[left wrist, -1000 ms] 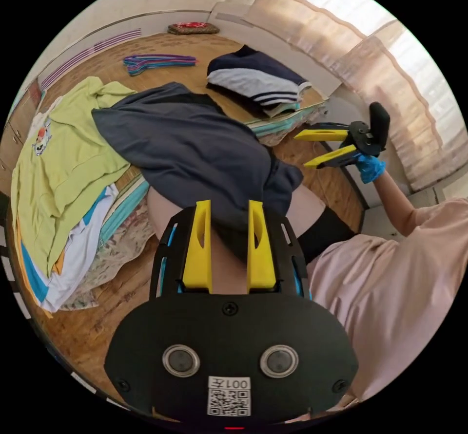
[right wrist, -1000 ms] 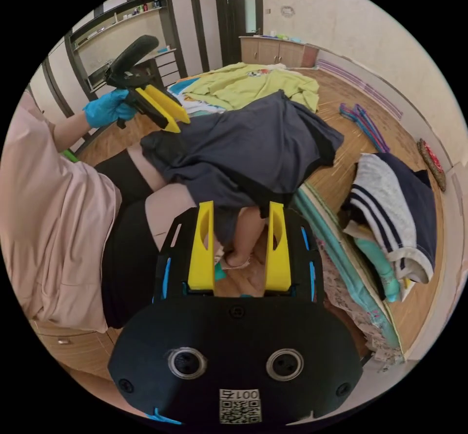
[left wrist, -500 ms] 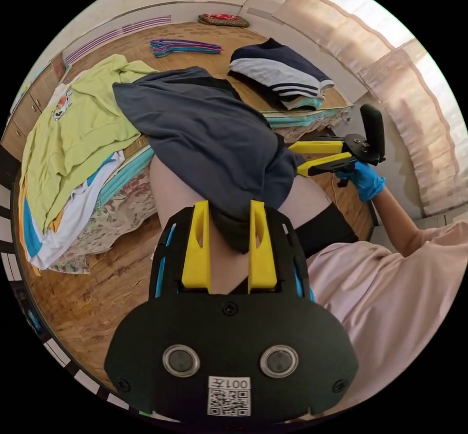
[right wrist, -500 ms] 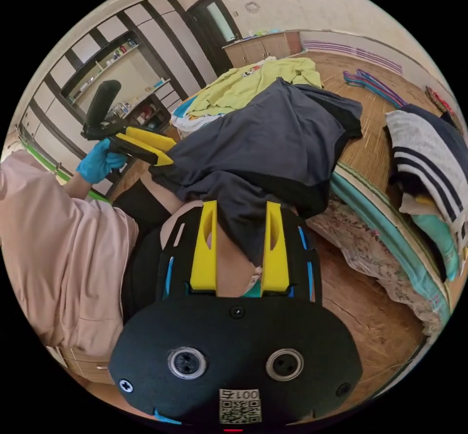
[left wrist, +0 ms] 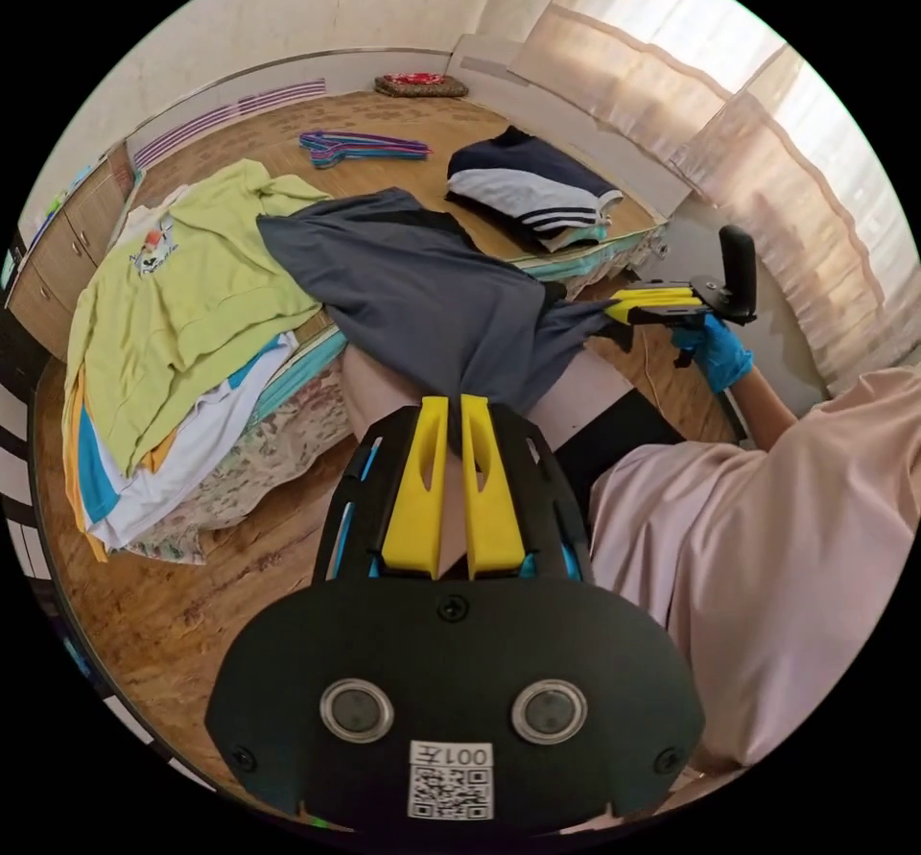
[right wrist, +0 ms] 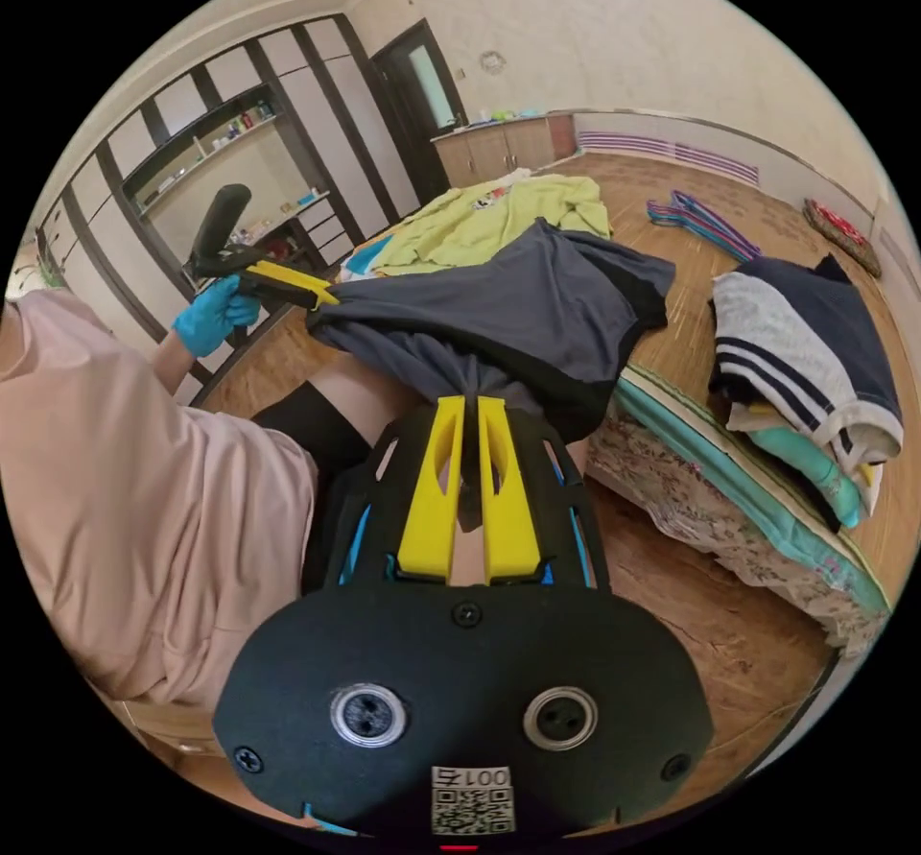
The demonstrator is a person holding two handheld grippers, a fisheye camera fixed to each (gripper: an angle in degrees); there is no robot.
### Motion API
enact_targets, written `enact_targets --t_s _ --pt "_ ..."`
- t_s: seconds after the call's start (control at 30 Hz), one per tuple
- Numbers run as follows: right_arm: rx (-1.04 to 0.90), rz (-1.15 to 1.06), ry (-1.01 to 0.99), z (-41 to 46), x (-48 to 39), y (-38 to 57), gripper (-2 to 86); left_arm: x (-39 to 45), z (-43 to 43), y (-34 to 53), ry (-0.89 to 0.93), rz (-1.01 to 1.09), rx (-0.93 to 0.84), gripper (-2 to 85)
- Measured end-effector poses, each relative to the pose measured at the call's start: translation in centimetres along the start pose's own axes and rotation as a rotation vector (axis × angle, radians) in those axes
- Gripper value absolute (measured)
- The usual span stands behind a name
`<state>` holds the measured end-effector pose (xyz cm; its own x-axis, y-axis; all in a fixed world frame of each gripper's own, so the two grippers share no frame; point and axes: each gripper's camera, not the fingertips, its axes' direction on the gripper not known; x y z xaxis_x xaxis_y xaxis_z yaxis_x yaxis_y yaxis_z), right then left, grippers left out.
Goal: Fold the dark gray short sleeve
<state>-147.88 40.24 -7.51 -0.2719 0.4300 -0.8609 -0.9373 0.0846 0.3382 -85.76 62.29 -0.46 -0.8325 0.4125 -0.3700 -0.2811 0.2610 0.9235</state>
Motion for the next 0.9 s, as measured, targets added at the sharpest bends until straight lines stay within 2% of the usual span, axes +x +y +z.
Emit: enact_targets --t_s 0.2,0.4,0.57,0.77,0.9 --pt "-0.131 -0.034 0.058 1.6 -2.5 2.7 2.3 -1.3 2.8 5.0 -0.038 -0.019 -0.097 -1.4" --pt "-0.069 0.003 0.065 -0.5 -3.0 5.1 8.2 -2.7 2.3 7.6 0.02 -0.047 -0.027 -1.4" --pt "-0.13 0.027 0.07 0.2 -2.9 5.9 9.3 -2.4 2.0 9.1 0.067 -0.003 0.002 1.2" --pt "-0.155 0.139 -0.025 1.4 -1.9 6.3 4.3 -1.8 2.3 10.7 0.1 0.026 -0.007 6.8" --pt "-0.114 0.086 0.071 -0.6 -3.8 5.0 2.0 -1.7 3.7 11.3 0.022 -0.005 -0.051 0.4"
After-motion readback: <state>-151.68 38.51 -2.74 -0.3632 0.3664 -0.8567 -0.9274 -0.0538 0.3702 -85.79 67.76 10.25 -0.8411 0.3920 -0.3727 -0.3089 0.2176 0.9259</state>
